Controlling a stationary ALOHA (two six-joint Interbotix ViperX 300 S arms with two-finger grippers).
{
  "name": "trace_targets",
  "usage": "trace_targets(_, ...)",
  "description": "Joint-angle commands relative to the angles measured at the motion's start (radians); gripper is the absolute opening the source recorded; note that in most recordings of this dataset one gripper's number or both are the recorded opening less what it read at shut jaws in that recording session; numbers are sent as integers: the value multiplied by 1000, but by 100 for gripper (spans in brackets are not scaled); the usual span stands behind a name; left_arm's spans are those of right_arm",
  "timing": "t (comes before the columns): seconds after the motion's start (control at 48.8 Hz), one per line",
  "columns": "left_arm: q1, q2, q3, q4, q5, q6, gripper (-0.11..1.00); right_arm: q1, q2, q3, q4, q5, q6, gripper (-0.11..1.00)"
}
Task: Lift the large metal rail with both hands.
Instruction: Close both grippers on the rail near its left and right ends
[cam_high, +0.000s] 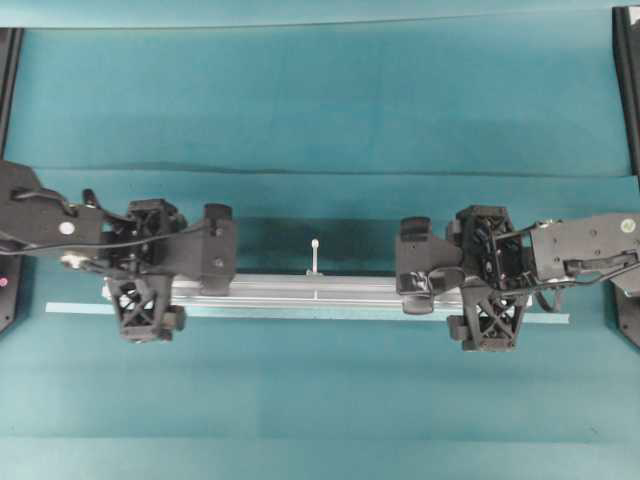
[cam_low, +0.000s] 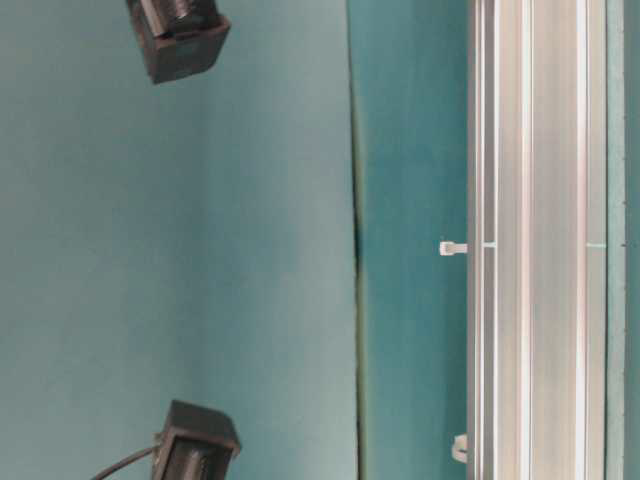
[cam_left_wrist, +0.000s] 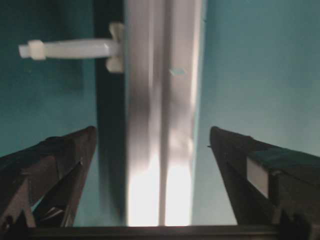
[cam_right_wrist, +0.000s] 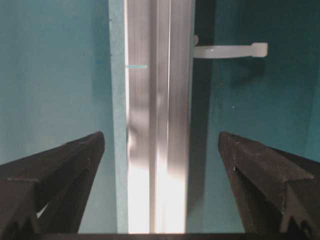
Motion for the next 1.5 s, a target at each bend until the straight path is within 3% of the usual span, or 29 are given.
trace_targets(0.0, 3, 17, -9, 0, -32, 2, 99, 2, 12, 6, -2, -20, -2, 97)
trace_targets(0.287, 3, 34, 3, 2, -60, 2, 99, -3, 48, 34, -2, -104, -2, 97)
trace_targets(0.718, 3, 35, 5, 0, -91, -11, 97, -8, 77, 35, -3, -104, -3, 94)
trace_targets(0.82, 0, 34, 5, 2, -97, -9, 84, -8, 83, 29, -2, -87, -2, 78)
trace_targets(0.943, -8, 34, 5, 2, -98, 2, 47, -11, 89, 18, 8, -71, 0, 43)
trace_targets(0.984, -8, 34, 5, 2, -101, 2, 38, -11, 89, 17, 17, -71, 0, 38)
trace_targets(1.148, -8, 34, 5, 0, -112, -2, 36, -12, 89, 20, 51, -72, 0, 39)
trace_targets(1.476, -6, 34, 5, 2, -115, 0, 36, -12, 89, 20, 55, -77, -2, 39)
